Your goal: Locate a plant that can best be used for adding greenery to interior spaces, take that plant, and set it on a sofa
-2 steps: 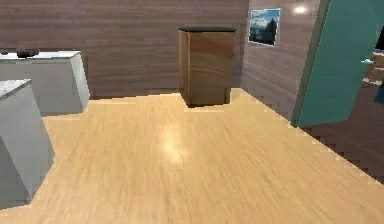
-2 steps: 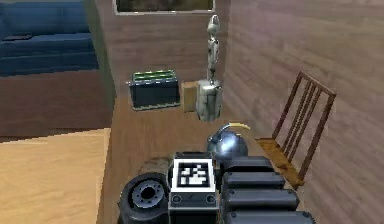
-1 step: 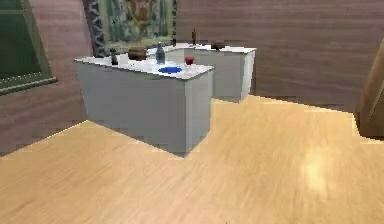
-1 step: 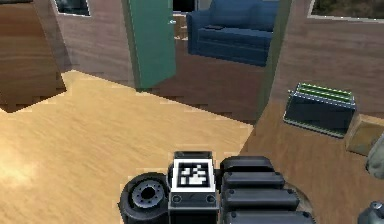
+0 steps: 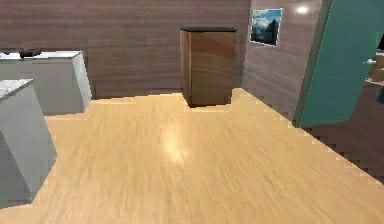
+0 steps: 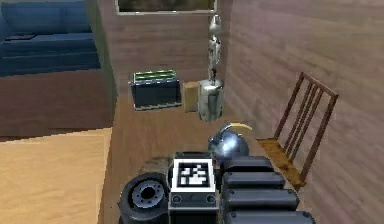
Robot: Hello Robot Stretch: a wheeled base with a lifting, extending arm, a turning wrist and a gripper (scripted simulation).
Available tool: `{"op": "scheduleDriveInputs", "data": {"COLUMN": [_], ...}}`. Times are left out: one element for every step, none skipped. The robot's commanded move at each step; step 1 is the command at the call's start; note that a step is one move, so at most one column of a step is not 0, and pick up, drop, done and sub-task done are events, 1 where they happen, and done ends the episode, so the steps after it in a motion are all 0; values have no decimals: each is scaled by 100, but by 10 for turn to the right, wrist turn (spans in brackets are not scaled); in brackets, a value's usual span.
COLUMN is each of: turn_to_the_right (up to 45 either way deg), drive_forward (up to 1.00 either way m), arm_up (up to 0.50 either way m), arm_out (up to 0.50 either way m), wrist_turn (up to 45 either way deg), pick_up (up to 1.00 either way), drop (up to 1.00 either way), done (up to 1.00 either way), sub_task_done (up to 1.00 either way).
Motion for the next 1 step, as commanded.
{"op": "scheduleDriveInputs", "data": {"turn_to_the_right": [-450], "drive_forward": [0], "arm_up": [0], "arm_out": [0], "wrist_turn": [0], "pick_up": [0], "drop": [0], "done": [0], "sub_task_done": [0]}}
